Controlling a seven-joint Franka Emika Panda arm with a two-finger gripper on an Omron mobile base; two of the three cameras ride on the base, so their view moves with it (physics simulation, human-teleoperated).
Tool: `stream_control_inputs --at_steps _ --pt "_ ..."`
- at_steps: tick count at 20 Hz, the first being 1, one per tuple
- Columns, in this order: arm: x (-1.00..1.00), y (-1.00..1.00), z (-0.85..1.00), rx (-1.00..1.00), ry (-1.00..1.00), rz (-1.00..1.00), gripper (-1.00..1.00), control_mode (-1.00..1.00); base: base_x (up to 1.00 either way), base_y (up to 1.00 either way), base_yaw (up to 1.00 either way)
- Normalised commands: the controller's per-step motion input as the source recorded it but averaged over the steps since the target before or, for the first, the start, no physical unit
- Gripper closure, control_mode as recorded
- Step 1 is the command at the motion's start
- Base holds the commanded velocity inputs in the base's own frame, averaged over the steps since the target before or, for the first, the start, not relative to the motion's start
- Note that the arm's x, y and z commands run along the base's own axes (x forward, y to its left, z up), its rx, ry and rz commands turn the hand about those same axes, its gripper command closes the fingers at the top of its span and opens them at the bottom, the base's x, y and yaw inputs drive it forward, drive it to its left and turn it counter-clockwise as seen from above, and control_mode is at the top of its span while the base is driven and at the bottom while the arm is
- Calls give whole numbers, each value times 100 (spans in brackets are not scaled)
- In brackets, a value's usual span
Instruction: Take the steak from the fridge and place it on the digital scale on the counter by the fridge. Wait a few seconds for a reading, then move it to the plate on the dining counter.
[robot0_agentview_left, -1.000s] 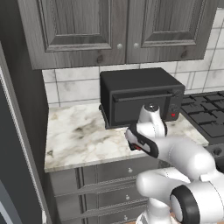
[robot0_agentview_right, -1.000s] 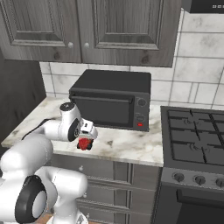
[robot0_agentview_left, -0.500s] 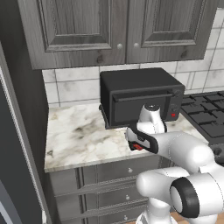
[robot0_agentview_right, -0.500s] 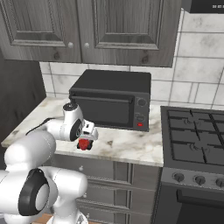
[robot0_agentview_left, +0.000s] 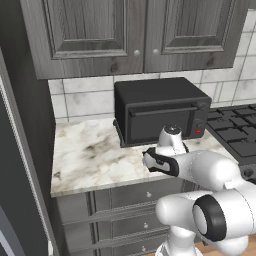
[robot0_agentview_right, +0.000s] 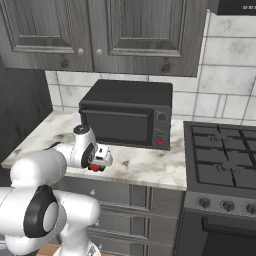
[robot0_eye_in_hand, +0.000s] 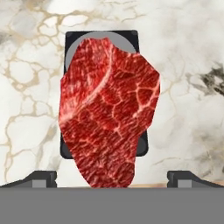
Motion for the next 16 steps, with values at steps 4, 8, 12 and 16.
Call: stream_control_inputs --at_steps 4,8,12,16 --pt "0 0 10 0 0 0 -100 -100 0 0 0" --pt "7 3 0 0 0 0 -100 -100 0 0 0" --pt "14 6 -1 0 0 0 -100 -100 0 0 0" --pt "6 8 -10 1 0 0 -100 -100 0 0 0"
